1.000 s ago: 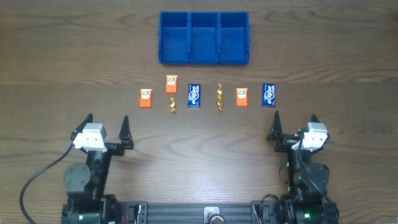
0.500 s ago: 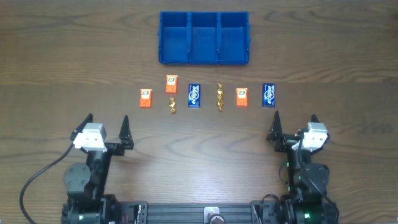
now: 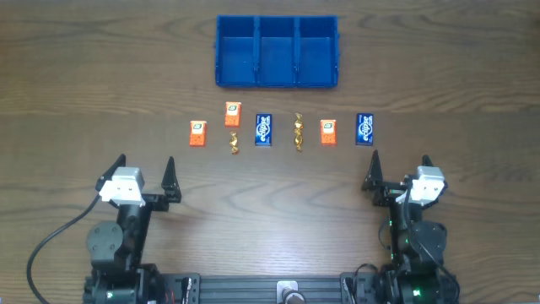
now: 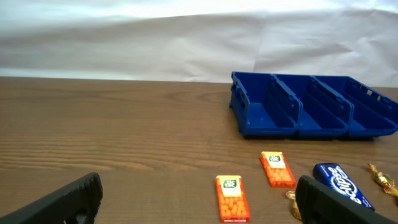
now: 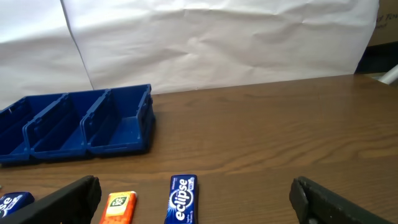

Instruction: Sort Candies Into Trays

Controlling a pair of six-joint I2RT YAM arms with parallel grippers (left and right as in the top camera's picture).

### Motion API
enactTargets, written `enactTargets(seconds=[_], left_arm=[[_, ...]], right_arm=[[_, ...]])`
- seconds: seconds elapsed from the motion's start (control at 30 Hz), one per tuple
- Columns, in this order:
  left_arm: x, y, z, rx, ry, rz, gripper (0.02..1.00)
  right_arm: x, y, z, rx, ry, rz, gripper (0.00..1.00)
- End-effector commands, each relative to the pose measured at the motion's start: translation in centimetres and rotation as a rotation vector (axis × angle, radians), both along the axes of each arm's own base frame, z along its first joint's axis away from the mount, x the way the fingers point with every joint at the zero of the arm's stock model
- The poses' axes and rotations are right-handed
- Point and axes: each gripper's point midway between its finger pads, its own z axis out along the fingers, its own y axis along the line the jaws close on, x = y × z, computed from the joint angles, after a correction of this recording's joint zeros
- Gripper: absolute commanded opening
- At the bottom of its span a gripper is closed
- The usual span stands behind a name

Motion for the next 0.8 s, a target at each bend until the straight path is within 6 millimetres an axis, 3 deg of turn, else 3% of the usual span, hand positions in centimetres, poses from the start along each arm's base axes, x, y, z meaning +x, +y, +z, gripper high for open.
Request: enactTargets(seconds=[0.03,0.37,0.47,0.63,0.7,0.8], left_arm=[[-0.1,-0.3,-1.6,0.010,0.043,-0.022,0.998],[-0.1,-0.4,-1.4,0.006,0.037,-0.026,0.998],[-0.3,-1.9,-0.9,-0.028,0.023,-0.108,0.998],[-0.4,-2.2,-0.8,-0.037,0.021,-0.125,0.996],[-0.3,-1.7,-0.7,-0.035,0.020,-0.098,0.998],[0.0,0.5,0.1,-0.128,0.049,0.041,0.998]], right_arm=[[0.0,-0.2,-0.1,-0.010,0.000,-0.005,0.998],[0.0,-0.2,-0.1,-0.010,0.000,-0.005,0.998],[0.0,-0.2,-0.1,-0.009,0.000,-0.005,0.998],[0.0,-0.2,-0.1,-0.010,0.000,-0.005,0.998],[0.0,-0.2,-0.1,-0.010,0.000,-0.005,0.998],[0.0,-0.2,-0.1,-0.010,0.000,-0.005,0.998]])
